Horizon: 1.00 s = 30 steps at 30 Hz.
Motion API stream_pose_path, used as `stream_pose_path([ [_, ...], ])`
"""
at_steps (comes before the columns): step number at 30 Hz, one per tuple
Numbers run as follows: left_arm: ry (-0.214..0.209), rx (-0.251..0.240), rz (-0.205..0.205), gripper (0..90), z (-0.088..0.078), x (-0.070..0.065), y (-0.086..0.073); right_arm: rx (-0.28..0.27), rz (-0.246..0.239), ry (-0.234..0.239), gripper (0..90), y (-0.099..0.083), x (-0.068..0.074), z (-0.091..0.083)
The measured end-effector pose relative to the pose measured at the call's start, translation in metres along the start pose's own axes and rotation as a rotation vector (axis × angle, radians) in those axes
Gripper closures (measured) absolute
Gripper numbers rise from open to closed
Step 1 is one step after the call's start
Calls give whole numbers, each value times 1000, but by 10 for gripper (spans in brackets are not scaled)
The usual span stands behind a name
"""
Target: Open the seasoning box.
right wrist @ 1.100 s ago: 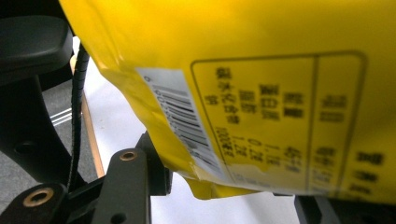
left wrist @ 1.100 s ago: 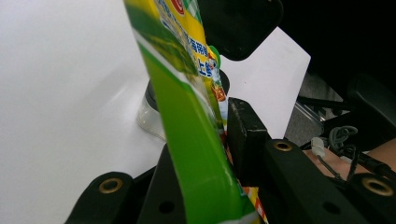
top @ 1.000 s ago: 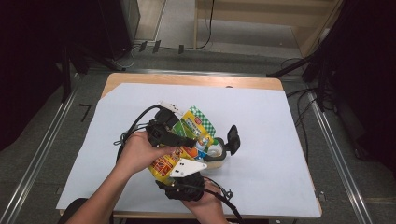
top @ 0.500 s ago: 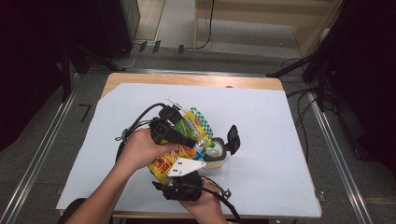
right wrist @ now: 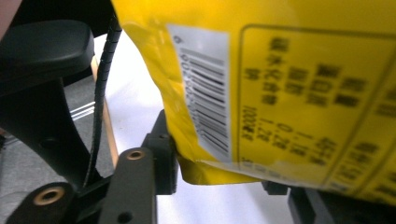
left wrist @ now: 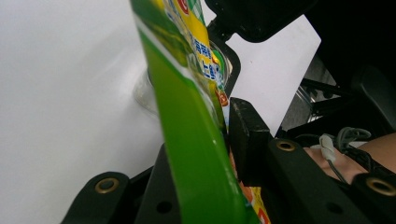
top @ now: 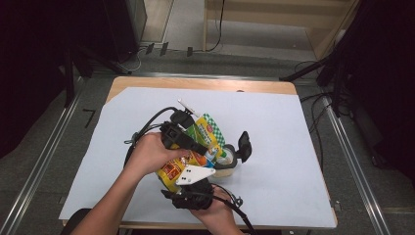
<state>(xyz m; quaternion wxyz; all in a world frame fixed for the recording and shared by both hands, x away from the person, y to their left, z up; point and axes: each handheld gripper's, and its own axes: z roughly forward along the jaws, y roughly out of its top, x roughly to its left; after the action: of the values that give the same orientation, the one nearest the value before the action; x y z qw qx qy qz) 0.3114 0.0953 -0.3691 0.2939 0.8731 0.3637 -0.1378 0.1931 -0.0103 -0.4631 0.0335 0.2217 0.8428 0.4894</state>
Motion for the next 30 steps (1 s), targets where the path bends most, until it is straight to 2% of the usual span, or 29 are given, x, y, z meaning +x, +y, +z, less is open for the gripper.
stream_pose_path([
  [8, -10, 18, -3, 778, 1, 4, 1, -5, 24, 31, 591, 0, 1, 2],
  [12, 1, 6, 1, 775, -1, 5, 8, -12, 19, 35, 592, 1, -1, 0],
  [15, 6, 16, 5, 775, 0, 5, 10, -13, 16, 42, 593, 1, -1, 1],
  [19, 2, 9, -5, 769, -3, 8, 12, -18, 30, 52, 597, 2, -3, -1],
  [20, 3, 3, -10, 769, -5, 9, 14, -26, 43, 72, 599, 2, -3, -1],
  [21, 3, 3, -10, 769, -5, 9, 14, -26, 43, 72, 599, 2, -3, -1],
  [27, -5, 47, 24, 775, -2, 8, 20, -33, 48, 100, 598, 4, -1, -3],
  [30, -10, 46, 25, 757, -2, 9, 22, -47, 60, 118, 600, 4, -4, -5],
])
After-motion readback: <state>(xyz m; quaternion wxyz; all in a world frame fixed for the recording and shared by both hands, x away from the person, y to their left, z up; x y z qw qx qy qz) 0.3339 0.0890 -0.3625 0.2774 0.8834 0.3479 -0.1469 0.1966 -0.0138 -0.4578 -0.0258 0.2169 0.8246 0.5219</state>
